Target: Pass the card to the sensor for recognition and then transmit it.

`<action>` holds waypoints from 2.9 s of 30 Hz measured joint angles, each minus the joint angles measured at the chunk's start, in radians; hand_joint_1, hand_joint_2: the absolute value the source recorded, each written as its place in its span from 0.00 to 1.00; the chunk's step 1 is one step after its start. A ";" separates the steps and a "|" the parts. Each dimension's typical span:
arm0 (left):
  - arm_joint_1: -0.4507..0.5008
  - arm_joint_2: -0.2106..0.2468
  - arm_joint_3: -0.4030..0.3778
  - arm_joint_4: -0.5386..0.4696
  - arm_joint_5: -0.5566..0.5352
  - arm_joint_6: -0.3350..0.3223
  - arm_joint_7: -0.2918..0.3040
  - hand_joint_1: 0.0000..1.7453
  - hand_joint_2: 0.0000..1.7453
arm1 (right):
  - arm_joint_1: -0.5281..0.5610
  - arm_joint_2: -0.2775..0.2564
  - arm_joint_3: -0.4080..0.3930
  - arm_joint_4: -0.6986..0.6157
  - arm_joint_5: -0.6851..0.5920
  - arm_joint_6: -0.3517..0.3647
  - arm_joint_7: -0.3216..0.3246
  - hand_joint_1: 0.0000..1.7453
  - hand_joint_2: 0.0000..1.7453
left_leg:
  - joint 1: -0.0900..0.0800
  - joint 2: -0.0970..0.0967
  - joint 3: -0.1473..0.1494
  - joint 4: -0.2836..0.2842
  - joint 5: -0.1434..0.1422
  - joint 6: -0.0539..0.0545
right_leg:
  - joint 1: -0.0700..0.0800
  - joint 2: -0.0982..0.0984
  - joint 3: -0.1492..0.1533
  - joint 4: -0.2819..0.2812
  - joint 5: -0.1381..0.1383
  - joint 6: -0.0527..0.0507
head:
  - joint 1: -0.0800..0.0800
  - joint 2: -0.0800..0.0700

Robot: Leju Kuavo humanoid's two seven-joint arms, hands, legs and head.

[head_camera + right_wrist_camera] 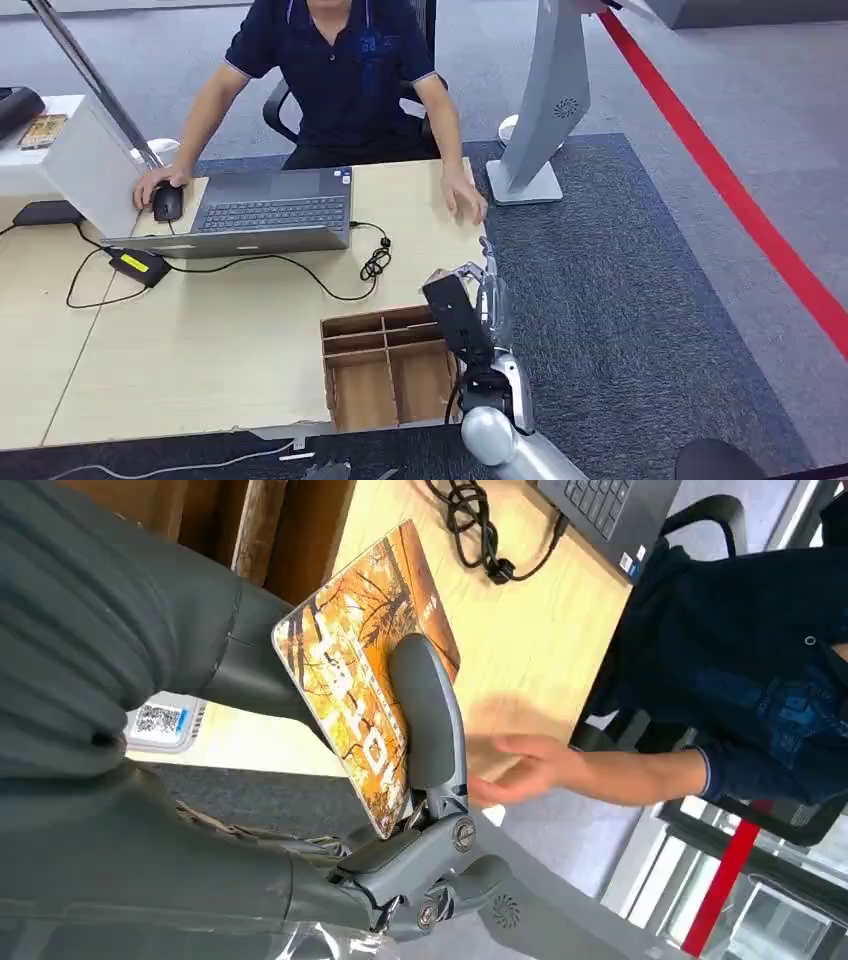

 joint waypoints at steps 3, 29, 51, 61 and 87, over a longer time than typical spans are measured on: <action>0.001 0.000 0.000 0.000 -0.002 0.000 0.000 0.00 1.00 | 0.001 0.000 -0.001 0.000 0.002 0.000 -0.001 1.00 1.00 | 0.000 0.000 0.000 0.000 0.000 0.000 | 0.000 0.000 0.000 0.000 0.000 0.000 | 0.000 0.000; 0.014 0.000 0.020 0.000 -0.015 0.011 0.018 0.00 1.00 | 0.087 -0.001 -0.089 -0.023 0.021 -0.002 -0.027 1.00 1.00 | 0.000 0.000 0.000 0.000 0.000 0.000 | 0.000 0.000 0.000 0.000 0.000 0.000 | 0.000 0.000; 0.039 0.000 0.064 0.000 0.003 0.057 0.034 0.00 1.00 | 0.293 0.016 -0.247 -0.077 0.046 -0.002 -0.115 1.00 1.00 | 0.000 0.000 -0.001 0.000 0.000 0.000 | 0.000 0.000 0.000 0.000 0.000 0.000 | 0.000 0.000; 0.046 0.000 0.077 0.000 0.004 0.058 0.039 0.00 1.00 | 0.313 0.029 -0.248 -0.045 0.017 -0.001 -0.140 1.00 1.00 | 0.000 0.000 -0.001 0.000 0.000 0.000 | 0.000 0.000 0.000 0.000 0.000 0.000 | 0.000 0.000; 0.047 0.000 0.082 0.000 0.001 0.058 0.035 0.00 1.00 | 0.247 0.054 -0.237 0.214 -0.076 -0.002 -0.143 1.00 1.00 | 0.000 0.000 0.000 0.000 0.000 0.000 | 0.000 0.000 0.000 0.000 0.000 0.000 | 0.000 0.000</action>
